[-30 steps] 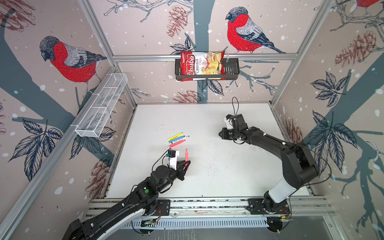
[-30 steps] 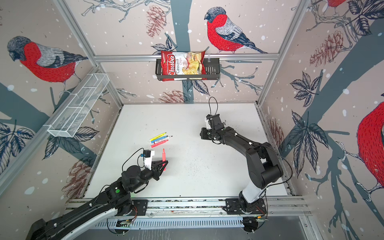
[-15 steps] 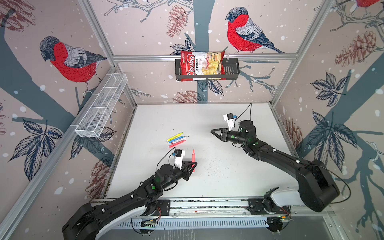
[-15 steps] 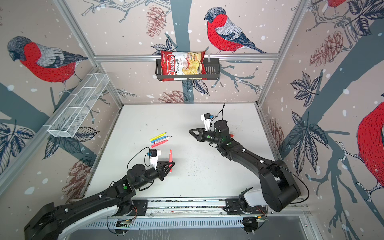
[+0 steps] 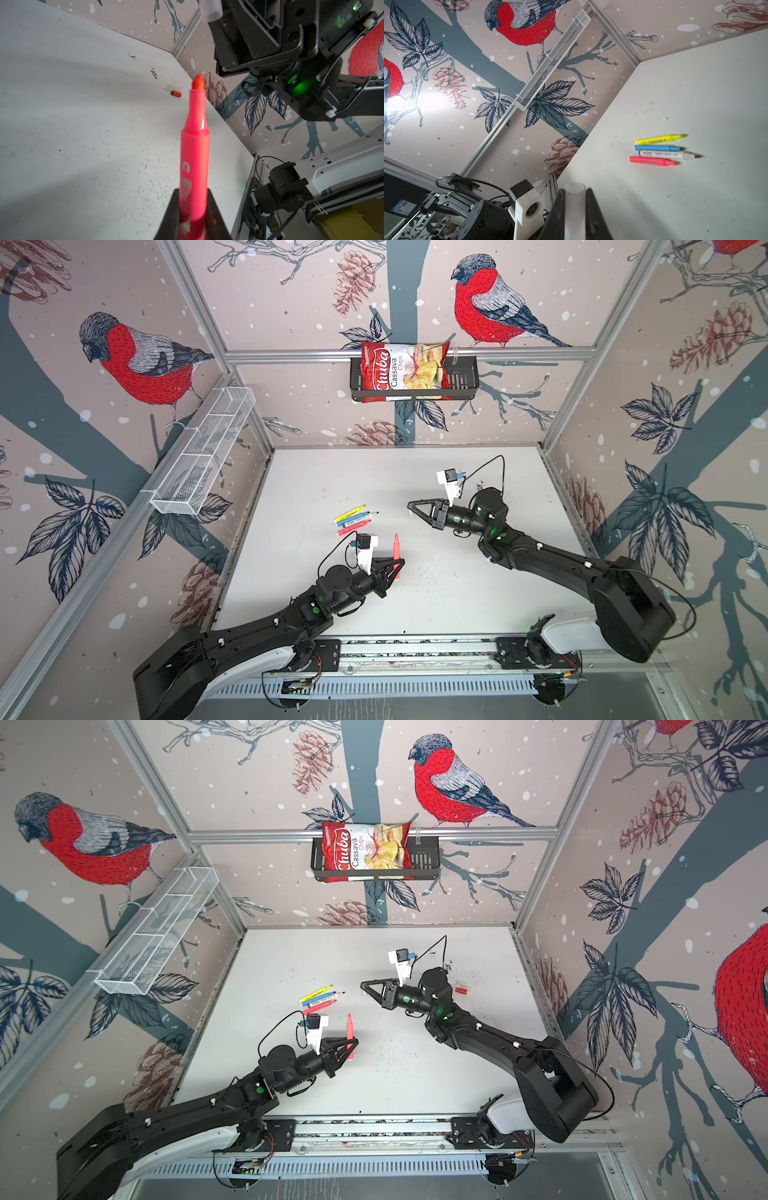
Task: Insert the pens into the pen caps
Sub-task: 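Lift the translucent cap and swing the right gripper toward the pink marker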
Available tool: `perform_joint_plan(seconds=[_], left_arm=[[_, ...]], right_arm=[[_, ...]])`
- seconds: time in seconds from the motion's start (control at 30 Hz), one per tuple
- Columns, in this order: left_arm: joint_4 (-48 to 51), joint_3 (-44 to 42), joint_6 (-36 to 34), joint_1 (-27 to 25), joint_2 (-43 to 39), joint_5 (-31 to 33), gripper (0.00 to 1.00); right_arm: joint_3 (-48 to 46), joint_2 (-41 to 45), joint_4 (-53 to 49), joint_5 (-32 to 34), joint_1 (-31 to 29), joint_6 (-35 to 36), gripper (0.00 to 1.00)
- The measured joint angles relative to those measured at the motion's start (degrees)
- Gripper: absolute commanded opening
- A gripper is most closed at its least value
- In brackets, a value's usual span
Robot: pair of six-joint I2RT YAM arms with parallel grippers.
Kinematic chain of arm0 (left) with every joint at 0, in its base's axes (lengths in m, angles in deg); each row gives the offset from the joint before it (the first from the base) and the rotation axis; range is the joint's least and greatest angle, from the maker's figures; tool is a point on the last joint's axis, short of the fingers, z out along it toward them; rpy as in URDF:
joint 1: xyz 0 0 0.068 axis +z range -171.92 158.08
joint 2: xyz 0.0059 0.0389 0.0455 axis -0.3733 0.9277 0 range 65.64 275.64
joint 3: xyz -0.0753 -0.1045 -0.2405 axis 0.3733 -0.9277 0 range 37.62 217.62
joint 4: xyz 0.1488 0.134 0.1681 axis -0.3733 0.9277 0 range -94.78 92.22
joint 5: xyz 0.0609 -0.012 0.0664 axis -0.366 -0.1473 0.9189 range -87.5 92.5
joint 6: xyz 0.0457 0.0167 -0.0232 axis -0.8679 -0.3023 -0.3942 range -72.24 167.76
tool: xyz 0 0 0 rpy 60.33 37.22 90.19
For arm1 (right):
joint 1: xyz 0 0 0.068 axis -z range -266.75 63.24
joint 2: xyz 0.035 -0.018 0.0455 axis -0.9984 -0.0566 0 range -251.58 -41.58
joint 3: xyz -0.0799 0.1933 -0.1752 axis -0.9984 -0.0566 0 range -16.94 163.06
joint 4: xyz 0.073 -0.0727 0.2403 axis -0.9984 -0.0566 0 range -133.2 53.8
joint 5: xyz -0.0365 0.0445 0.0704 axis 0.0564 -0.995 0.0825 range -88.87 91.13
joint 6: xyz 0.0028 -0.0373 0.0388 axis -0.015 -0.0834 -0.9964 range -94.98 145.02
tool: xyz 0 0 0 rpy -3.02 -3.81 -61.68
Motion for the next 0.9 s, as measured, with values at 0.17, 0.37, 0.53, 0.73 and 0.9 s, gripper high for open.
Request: perform_joint_plan(seconds=[0.17,0.37,0.53,0.73,0.9], left_arm=[[-3.1,1.4,0.1,0.0,2.3,0.0,0.00],[-4.6,2.5,0.2,0.0,4.4,-0.3,0.00],[-5.7,3.2,0.2,0.0,5.7,-0.7,0.00],[-7.0,3.7,0.2,0.0,6.0,-1.3,0.00],[-7.0,3.7,0.9,0.0,6.0,-1.3,0.00]], right_arm=[[-1.1,0.0,3.2,0.0,-0.9,-0.9,0.16],[-1.9,0.0,5.8,0.0,-1.4,-1.7,0.15],[-2.0,-0.3,7.8,0.0,-1.6,-2.9,0.15],[-2.0,-0.9,9.8,0.0,-2.1,-3.3,0.15],[-2.1,-1.7,10.7,0.0,-2.6,-4.5,0.15]])
